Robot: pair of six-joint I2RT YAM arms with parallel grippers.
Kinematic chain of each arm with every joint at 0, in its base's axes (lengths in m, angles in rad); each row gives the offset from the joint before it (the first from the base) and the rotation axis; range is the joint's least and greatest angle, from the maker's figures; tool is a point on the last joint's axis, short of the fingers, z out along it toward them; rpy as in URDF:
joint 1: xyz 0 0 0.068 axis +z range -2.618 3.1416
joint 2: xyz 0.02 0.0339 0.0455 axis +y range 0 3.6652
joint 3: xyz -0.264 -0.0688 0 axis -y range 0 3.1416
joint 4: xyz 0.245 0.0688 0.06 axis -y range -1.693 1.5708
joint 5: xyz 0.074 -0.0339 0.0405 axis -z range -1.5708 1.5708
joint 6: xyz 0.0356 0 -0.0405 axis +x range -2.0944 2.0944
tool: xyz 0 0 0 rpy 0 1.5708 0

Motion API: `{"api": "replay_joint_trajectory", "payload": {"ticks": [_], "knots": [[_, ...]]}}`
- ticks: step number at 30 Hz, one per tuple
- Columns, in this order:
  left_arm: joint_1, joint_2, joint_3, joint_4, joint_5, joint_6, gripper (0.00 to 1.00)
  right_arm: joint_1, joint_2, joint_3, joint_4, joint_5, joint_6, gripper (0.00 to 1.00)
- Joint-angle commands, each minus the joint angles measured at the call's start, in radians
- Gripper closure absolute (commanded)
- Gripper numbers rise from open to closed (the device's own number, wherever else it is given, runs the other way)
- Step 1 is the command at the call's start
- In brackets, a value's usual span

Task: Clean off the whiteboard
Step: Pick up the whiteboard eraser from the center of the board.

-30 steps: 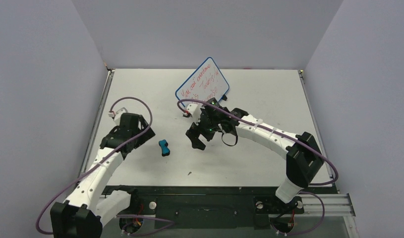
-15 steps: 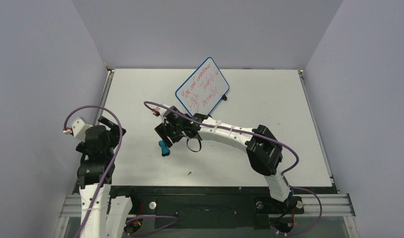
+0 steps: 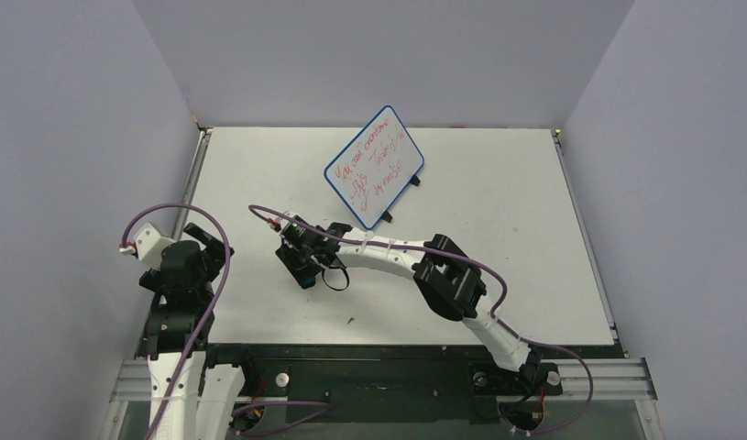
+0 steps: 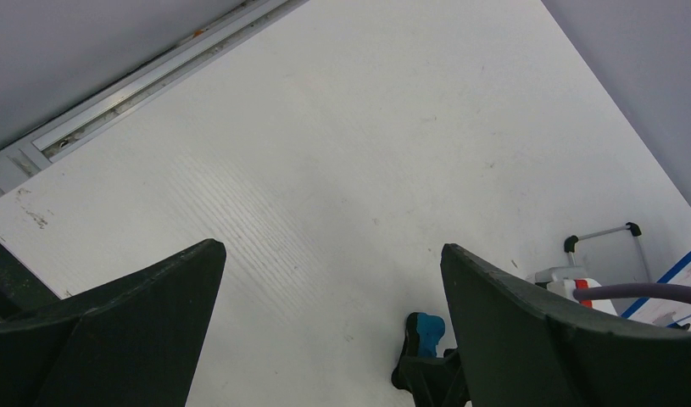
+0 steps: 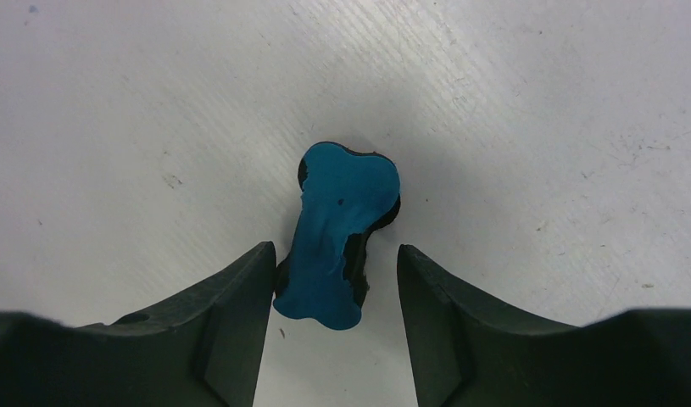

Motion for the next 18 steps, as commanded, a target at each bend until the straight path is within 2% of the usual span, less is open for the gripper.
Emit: {"api": "replay_joint_trajectory", "payload": {"ticks": [1,3,5,6,11,15,18], "knots": [[-0.008,-0.011,-0.002,0.015,-0.017,0.013,0.01,0.002,0.029,0.063,-0.012,0.034,0.012,0.50],[-0.009,-0.011,-0.004,0.014,-0.017,0.012,0.01,0.001,0.039,0.067,-0.013,0.034,0.009,0.55],[-0.010,-0.013,-0.004,0.014,-0.015,0.013,0.01,0.002,0.044,0.067,-0.012,0.034,0.004,0.63],[-0.010,-0.013,-0.005,0.015,-0.016,0.013,0.01,0.002,0.044,0.068,-0.013,0.034,-0.004,0.69],[-0.011,-0.015,-0.009,0.024,-0.001,0.019,0.01,0.002,0.037,0.063,-0.015,0.033,-0.051,0.86],[-0.014,-0.017,-0.012,0.038,0.048,0.044,0.01,-0.015,-0.006,0.046,-0.038,-0.012,-0.169,0.96],[-0.022,-0.024,-0.019,0.076,0.140,0.106,0.01,-0.076,-0.113,-0.025,-0.074,-0.174,-0.345,0.99]]}}
